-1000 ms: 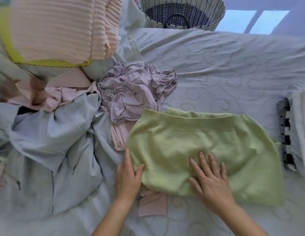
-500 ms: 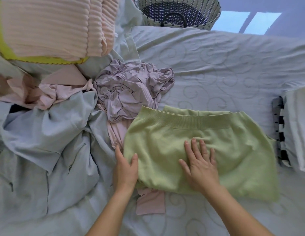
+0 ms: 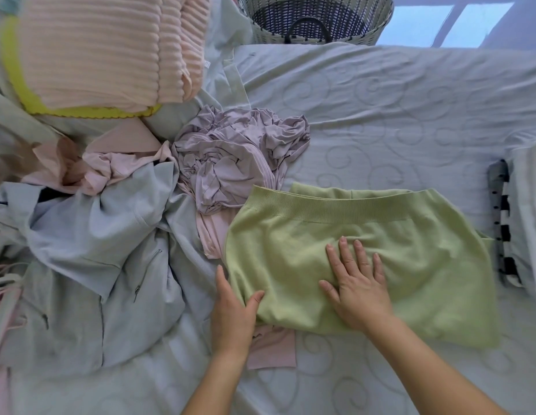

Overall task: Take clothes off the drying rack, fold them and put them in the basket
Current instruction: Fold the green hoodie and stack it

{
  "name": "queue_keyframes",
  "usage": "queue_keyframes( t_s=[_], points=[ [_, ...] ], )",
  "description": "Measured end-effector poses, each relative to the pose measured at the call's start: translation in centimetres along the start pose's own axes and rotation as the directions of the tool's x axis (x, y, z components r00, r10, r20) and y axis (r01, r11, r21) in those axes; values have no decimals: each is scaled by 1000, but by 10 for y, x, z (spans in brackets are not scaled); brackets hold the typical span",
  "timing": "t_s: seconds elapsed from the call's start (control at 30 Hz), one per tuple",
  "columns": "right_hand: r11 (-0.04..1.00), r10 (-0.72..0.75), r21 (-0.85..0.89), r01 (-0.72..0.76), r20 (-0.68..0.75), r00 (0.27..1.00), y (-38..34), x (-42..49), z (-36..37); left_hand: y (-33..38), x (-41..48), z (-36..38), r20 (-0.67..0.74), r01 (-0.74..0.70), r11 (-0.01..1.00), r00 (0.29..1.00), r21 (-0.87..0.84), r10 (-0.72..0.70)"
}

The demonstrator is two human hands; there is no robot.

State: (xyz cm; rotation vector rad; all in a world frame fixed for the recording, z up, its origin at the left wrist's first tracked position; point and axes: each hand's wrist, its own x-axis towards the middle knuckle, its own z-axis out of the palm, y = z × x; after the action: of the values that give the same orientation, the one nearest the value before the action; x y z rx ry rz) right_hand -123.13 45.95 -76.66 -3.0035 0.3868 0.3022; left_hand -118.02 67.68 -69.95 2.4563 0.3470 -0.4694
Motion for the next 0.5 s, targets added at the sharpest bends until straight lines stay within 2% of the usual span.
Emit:
queue_keyframes(
  t_s=[0.17, 0.4, 0.5],
  points=[
    [1000, -3, 2, 3, 6, 1000, 0, -1, 1, -3, 8, -3, 54, 96, 995, 994, -31, -94],
    [1000, -15, 10, 15, 15, 1000, 2, -2, -2, 0, -3, -14, 32, 122, 992, 992, -44, -120],
    [999, -27, 17, 26, 37, 999, 4, -6, -4, 2, -5, -16, 82, 125, 992, 989, 23, -127]
  ],
)
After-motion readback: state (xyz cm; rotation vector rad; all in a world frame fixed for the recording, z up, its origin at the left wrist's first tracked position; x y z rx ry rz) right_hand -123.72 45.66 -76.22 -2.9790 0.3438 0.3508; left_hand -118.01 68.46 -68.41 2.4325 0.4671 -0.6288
